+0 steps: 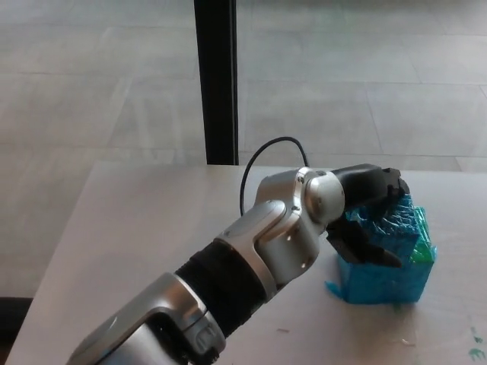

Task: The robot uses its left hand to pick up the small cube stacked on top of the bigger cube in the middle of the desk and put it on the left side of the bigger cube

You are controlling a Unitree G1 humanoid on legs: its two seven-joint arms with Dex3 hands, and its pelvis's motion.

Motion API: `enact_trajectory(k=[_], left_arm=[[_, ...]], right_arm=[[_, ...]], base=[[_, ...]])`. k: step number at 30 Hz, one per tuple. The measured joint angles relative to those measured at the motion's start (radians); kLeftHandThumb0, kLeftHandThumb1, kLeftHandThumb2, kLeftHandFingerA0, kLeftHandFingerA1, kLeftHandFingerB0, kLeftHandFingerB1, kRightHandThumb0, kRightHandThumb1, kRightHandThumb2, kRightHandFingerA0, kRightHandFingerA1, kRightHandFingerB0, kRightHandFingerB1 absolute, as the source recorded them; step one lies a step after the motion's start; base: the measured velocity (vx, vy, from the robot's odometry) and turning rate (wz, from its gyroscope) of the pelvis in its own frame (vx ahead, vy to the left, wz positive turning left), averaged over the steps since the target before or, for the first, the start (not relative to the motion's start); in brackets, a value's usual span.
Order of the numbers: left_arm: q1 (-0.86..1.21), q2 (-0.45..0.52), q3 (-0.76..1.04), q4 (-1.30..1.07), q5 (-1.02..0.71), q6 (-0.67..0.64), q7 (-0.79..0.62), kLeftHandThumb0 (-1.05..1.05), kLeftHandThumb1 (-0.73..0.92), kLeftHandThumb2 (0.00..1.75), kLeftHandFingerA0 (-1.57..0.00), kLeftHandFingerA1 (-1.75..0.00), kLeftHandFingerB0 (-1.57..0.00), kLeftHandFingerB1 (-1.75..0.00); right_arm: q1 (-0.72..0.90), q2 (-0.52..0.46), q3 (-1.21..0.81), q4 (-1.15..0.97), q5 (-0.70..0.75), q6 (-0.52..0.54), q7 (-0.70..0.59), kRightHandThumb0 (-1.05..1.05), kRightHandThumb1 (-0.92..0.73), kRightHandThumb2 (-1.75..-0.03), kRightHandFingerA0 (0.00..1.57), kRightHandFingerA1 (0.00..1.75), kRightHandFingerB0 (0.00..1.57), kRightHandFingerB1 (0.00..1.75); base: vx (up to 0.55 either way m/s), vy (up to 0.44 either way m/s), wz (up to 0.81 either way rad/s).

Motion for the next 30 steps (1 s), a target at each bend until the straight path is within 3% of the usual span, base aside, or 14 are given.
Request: enact_trajectory(k=[2,3,4,6,10,12,13,16,17,20,26,27,29,30], left_arm=[[0.024,-0.006,0.008,-0.005,0.009,-0.021,0.044,-0.21,0.71,0.67,-0.66,-1.61,-0.48,-0.53],[0.034,-0.009,0.012,-0.007,0.011,-0.030,0.060,-0.20,0.73,0.67,-0.62,-1.47,-0.56,-0.54],[0.047,-0.013,0.016,-0.010,0.014,-0.041,0.081,-0.18,0.69,0.67,-0.70,-0.87,-0.69,-0.62],[0.073,-0.020,0.024,-0.018,0.018,-0.066,0.123,-0.22,0.67,0.66,-0.71,-0.81,-0.79,-0.70],[0.119,-0.034,0.028,-0.021,0.030,-0.112,0.208,-0.21,0.64,0.64,-0.64,-0.85,-0.74,-0.74],[0.134,-0.037,0.028,-0.018,0.037,-0.129,0.241,-0.22,0.66,0.80,-0.66,-1.18,-0.71,-0.91],[0.144,-0.039,0.027,-0.014,0.046,-0.142,0.268,-0.20,0.65,0.77,-0.60,-0.99,-0.71,-0.80],[0.166,-0.042,0.021,0.000,0.060,-0.171,0.322,-0.24,0.64,0.77,-0.63,-1.05,-0.70,-0.86],[0.172,-0.042,0.018,0.004,0.064,-0.182,0.340,-0.28,0.68,0.64,-0.62,-1.51,-0.65,-1.16],[0.184,-0.041,0.011,0.023,0.084,-0.222,0.404,-0.20,0.73,0.63,-0.60,-0.88,-0.65,-0.63],[0.177,-0.028,0.058,0.054,0.098,-0.273,0.468,-0.22,0.67,0.61,-0.74,-1.24,-0.71,-0.74],[0.172,-0.023,0.066,0.056,0.101,-0.279,0.472,-0.15,0.71,0.64,-0.70,-1.75,-0.60,-1.47],[0.154,-0.002,0.091,0.059,0.105,-0.289,0.480,-0.16,0.69,0.73,-0.75,-1.70,-0.66,-1.33],[0.143,0.011,0.105,0.059,0.105,-0.291,0.482,-0.20,0.69,0.73,-0.79,-1.39,-0.71,-0.90]], right_arm=[[0.000,0.000,0.000,0.000,-0.001,0.000,0.000,-0.55,-0.39,-0.81,0.84,0.83,0.69,0.64],[0.000,0.000,0.001,0.000,-0.002,0.000,0.000,-0.54,-0.39,-0.81,0.84,0.83,0.70,0.63],[0.000,0.000,0.002,0.000,-0.003,0.000,0.000,-0.54,-0.38,-0.79,0.84,0.83,0.71,0.63],[0.000,0.000,0.003,0.002,-0.004,0.000,0.000,-0.54,-0.37,-0.81,0.82,0.83,0.71,0.64],[-0.003,0.001,0.004,0.007,-0.005,0.000,0.000,-0.53,-0.39,-0.80,0.84,0.83,0.71,0.64],[-0.003,0.001,0.004,0.007,-0.005,0.000,0.000,-0.54,-0.40,-0.81,0.84,0.84,0.71,0.65],[-0.004,0.001,0.005,0.007,-0.005,0.001,0.000,-0.53,-0.39,-0.82,0.85,0.84,0.71,0.64],[-0.007,0.001,0.009,0.007,-0.007,0.006,0.000,-0.53,-0.38,-0.82,0.86,0.85,0.72,0.63],[-0.008,0.001,0.010,0.007,-0.007,0.007,0.000,-0.51,-0.36,-0.83,0.87,0.85,0.72,0.64],[-0.016,0.001,0.011,0.017,-0.007,0.009,0.000,-0.52,-0.37,-0.85,0.83,0.85,0.72,0.65],[-0.010,0.001,0.004,0.015,-0.005,0.010,0.000,-0.53,-0.41,-0.81,0.81,0.83,0.68,0.64],[-0.009,0.001,0.004,0.013,-0.005,0.011,0.000,-0.53,-0.41,-0.80,0.81,0.84,0.69,0.65],[-0.009,0.001,0.004,0.012,-0.005,0.011,0.000,-0.53,-0.41,-0.80,0.82,0.83,0.68,0.65],[-0.008,0.001,0.004,0.014,-0.005,0.012,0.000,-0.56,-0.40,-0.81,0.83,0.86,0.69,0.68]], base=[[0.00,0.000,0.00],[0.00,0.000,0.00],[0.00,0.000,0.00],[0.00,0.000,0.00],[0.00,0.000,0.00],[0.00,0.000,0.00],[0.00,0.000,0.00],[0.00,0.000,0.00],[0.00,0.000,0.00],[0.00,0.000,0.00],[0.00,0.000,0.00],[0.00,0.000,0.00],[0.00,0.000,0.00],[0.00,0.000,0.00]])
